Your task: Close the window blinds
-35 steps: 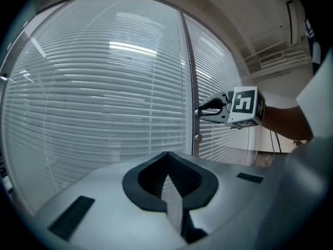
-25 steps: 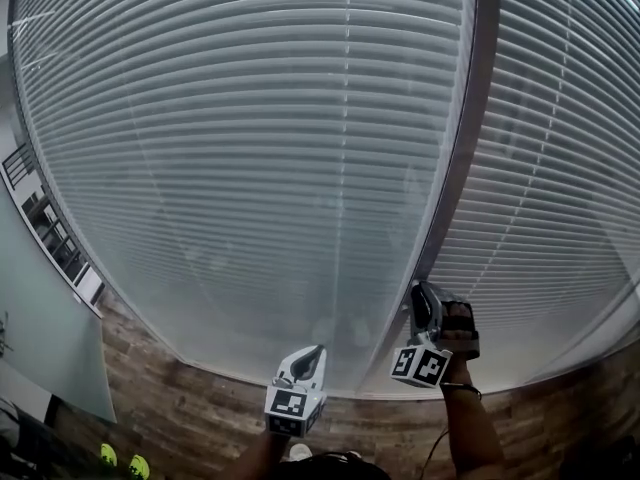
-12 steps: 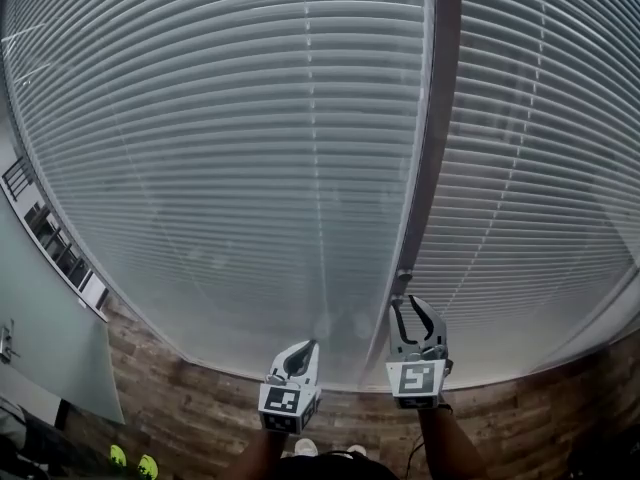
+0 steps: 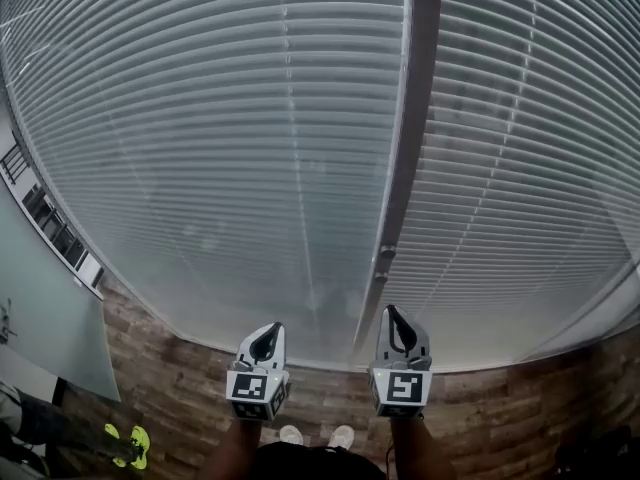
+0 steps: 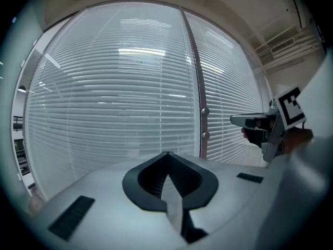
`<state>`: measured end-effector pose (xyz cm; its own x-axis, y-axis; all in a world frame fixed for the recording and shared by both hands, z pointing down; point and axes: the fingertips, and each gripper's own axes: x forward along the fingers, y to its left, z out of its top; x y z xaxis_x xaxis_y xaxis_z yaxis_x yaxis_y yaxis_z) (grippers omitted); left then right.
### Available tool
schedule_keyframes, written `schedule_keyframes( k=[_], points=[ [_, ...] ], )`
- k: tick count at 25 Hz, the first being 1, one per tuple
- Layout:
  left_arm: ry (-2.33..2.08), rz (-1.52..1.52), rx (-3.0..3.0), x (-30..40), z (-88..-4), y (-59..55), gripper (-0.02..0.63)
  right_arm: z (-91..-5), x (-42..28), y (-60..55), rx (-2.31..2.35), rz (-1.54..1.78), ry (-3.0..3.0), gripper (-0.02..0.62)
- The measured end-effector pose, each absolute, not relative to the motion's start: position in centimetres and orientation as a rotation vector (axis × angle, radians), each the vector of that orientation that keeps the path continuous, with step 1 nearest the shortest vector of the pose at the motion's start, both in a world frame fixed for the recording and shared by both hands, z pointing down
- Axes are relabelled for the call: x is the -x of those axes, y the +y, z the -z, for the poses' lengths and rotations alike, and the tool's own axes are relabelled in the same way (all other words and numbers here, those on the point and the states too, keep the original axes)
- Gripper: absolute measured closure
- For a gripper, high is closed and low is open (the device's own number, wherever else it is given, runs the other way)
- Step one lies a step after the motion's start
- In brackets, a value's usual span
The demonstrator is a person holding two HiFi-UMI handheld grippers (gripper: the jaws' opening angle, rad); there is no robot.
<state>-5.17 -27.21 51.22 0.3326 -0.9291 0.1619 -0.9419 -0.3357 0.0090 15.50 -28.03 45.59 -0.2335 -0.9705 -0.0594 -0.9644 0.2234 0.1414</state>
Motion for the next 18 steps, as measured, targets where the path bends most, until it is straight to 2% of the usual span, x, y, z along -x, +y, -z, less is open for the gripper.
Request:
schedule_keyframes(
  k=[7,18],
  points=[
    [-1.668,-0.228,-2.495,5.1,-53.5,-24.3,0.606,-48.6,-14.7,-24.6,-1.874,0.141,-2.375,0.592],
    [-1.657,-0.167,-2.541,11.0,-54.7,-15.4,0.606,-50.0,-7.9,-16.1,-1.891,0.103,-2.360,0.592]
  ],
)
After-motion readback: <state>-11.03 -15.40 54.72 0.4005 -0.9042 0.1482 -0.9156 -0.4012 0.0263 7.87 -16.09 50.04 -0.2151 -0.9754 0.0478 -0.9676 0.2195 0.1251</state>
